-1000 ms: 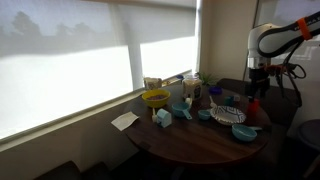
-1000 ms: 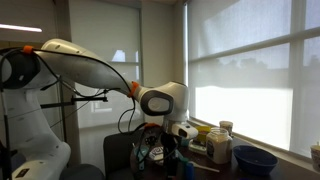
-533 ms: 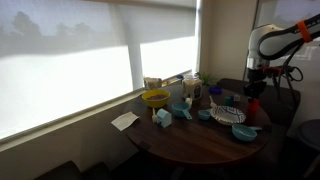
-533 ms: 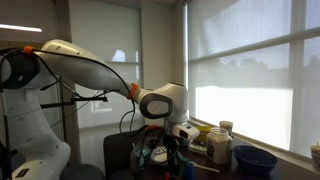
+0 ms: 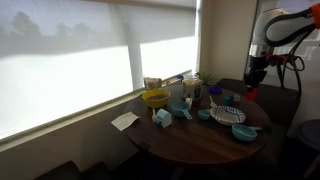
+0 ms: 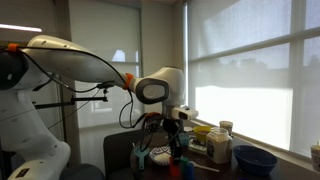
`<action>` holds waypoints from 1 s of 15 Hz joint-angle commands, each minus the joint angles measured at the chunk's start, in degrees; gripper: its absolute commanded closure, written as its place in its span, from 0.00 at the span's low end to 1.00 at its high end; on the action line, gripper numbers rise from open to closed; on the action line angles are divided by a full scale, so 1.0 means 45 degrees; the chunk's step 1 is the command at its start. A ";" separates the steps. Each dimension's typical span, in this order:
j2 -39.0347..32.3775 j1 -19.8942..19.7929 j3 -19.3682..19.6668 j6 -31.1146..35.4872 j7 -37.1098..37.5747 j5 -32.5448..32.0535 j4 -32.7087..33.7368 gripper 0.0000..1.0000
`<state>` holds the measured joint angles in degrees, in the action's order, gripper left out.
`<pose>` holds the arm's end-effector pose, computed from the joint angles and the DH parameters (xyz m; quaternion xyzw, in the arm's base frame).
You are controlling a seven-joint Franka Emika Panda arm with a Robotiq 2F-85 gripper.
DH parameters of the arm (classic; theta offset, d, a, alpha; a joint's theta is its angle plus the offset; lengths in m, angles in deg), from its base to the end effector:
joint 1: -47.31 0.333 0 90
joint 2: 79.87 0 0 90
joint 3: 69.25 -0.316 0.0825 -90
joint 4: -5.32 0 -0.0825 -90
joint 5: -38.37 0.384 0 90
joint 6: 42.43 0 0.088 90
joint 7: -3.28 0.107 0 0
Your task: Move the green cylindrical block a little to the left, pick up the blue cylindrical block and place it next to the green cylindrical block, move the blue cylindrical block a little to the left, pick up the orange rectangular block and put it on top of both the green and blue cylindrical blocks
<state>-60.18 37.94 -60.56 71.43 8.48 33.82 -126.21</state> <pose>0.4258 -0.1481 0.4863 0.9830 -0.1825 0.0149 0.0128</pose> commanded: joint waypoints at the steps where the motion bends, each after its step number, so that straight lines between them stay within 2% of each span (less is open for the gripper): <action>1: 0.0271 0.0169 -0.0107 -0.0886 -0.0468 0.0312 0.1066 0.92; 8: -0.0892 0.0666 0.0060 -0.0734 -0.1447 0.1589 0.2133 0.92; 15: -0.1921 0.0608 -0.0020 -0.0563 -0.2017 0.1648 0.2648 0.92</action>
<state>-66.61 40.37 -60.73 68.98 0.99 40.08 -116.62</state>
